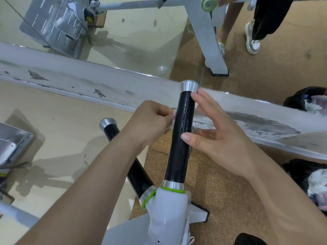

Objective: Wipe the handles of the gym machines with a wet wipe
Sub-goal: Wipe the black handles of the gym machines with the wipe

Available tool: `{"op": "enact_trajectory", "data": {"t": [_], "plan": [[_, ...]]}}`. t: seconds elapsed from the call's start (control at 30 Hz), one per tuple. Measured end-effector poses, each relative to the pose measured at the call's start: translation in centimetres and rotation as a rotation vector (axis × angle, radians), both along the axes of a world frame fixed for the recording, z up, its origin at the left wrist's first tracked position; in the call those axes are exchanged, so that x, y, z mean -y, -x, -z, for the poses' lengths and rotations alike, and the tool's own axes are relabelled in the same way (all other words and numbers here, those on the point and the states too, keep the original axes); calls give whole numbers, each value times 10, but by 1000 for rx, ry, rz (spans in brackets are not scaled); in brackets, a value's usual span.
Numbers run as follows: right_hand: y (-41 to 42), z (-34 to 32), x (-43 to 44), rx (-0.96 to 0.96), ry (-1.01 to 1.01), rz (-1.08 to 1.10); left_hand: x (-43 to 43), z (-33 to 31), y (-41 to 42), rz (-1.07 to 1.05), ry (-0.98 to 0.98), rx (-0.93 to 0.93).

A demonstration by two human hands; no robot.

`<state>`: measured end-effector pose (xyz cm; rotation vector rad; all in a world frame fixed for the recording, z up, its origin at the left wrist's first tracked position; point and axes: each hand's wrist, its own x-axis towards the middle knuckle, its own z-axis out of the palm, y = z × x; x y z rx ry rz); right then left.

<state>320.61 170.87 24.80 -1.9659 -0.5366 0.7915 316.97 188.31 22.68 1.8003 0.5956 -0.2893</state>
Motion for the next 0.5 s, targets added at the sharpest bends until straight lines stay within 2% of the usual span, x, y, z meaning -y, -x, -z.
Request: {"op": "enact_trajectory", "data": {"t": [0.1, 0.2, 0.3, 0.37, 0.5], "plan": [[6, -3, 1, 105, 78, -6, 2, 6, -17, -207, 166, 30], [17, -7, 5, 206, 113, -13, 7, 4, -16, -110, 99, -67], [27, -12, 9, 223, 134, -57, 6, -1, 1, -13, 47, -165], [30, -11, 11, 252, 162, -99, 5, -3, 5, -53, 45, -130], [27, -10, 11, 309, 212, -128, 6, 1, 0, -260, 199, 31]]}}
